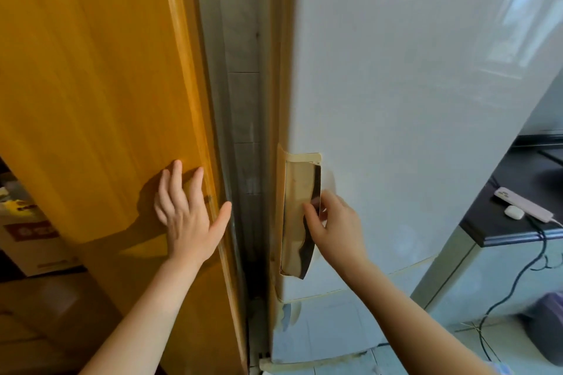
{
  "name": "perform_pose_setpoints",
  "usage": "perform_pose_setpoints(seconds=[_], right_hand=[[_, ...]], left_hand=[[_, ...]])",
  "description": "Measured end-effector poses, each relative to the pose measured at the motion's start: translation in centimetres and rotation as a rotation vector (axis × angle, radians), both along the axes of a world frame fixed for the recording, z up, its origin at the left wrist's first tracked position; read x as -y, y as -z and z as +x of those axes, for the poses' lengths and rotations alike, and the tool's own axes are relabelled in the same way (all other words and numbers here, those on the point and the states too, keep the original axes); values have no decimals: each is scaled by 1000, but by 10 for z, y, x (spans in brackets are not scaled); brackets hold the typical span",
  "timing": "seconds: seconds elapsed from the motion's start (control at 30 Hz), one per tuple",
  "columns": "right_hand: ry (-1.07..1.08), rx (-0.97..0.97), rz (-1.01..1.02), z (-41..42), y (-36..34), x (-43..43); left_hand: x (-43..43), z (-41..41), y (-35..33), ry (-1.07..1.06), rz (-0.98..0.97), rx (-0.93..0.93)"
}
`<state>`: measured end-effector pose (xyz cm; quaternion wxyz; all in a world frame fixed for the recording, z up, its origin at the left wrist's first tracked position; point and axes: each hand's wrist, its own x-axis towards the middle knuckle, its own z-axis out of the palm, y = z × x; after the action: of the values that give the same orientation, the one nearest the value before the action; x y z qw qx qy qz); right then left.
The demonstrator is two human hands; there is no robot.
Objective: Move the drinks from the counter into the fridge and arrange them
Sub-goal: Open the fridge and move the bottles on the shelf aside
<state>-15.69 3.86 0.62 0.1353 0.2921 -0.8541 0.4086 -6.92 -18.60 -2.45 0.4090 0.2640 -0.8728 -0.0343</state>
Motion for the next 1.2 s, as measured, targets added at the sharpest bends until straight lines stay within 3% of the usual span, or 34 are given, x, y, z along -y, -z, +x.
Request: perform_pose_setpoints(seconds=[0.07,0.37,0.5,0.67,0.93,1.2], right_hand=[[-50,-18,-21,14,2,-24],[-138,-53,-51,74,9,-159],[19,-24,-85,98,11,-221],[215,-124,-137,115,17,-302],[318,-152,-395,121,35,-421],[680,-139,-480,89,35,-493]], left_hand=[[-25,9,-7,110,115,-43],[-163,47,-19,472,182,-4],[-221,59,-22,565,159,38],[-289,56,-17,617,193,59],[-396,21,8,768,192,129],[-459,-30,-2,892,155,139]])
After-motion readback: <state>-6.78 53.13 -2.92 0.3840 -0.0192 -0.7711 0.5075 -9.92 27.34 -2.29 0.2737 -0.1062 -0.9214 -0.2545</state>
